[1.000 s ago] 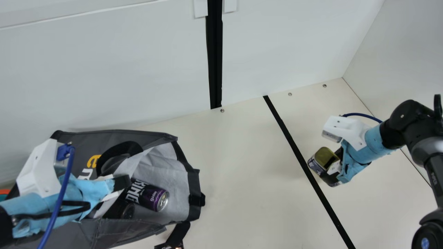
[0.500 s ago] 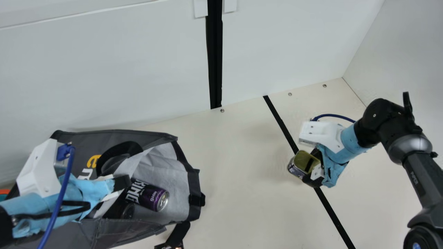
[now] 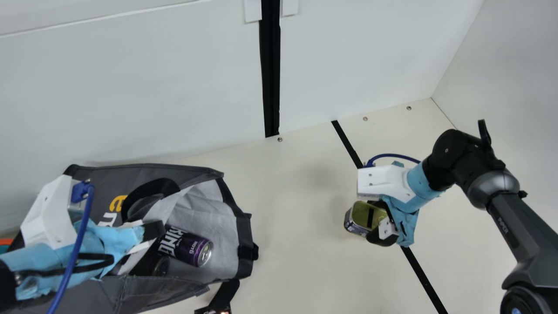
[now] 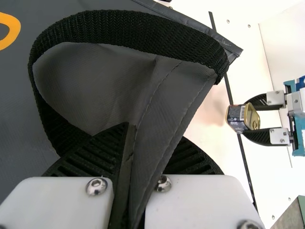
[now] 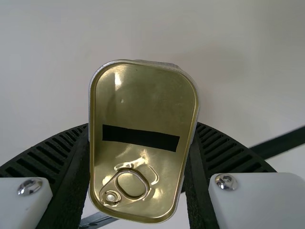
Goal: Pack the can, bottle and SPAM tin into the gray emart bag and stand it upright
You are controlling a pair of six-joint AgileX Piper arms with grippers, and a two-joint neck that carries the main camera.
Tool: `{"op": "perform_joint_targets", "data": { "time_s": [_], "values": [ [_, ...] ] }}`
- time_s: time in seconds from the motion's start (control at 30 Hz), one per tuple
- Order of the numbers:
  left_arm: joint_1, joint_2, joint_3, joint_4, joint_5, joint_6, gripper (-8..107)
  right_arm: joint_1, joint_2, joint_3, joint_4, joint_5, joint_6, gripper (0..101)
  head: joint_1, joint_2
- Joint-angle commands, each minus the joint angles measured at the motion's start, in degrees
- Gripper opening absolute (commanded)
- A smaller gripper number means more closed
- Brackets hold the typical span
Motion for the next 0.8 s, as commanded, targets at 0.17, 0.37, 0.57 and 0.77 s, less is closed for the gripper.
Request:
{"op": "perform_joint_targets", "data": {
  "time_s": [0.17, 0.37, 0.57, 0.77],
  "values": [
    [0.0, 0.0, 0.0, 0.0, 0.0, 0.0, -8, 3.4, -0.7, 1.6, 1.2, 0.0, -2.4, 0, -1.3, 0.0],
    [0.0, 0.0, 0.0, 0.0, 0.0, 0.0, -8, 6.5, -1.3, 2.4, 2.1, 0.0, -3.6, 0, -1.3, 0.0],
    [0.0, 0.0, 0.0, 0.0, 0.0, 0.0, -8, 9.7, -2.1, 2.9, 3.2, 0.0, -4.1, 0, -1.3, 0.0],
    [0.0, 0.0, 0.0, 0.0, 0.0, 0.0, -8, 13.0, -2.8, 2.9, 4.5, 0.0, -4.1, 0, -1.3, 0.0]
  ]
}}
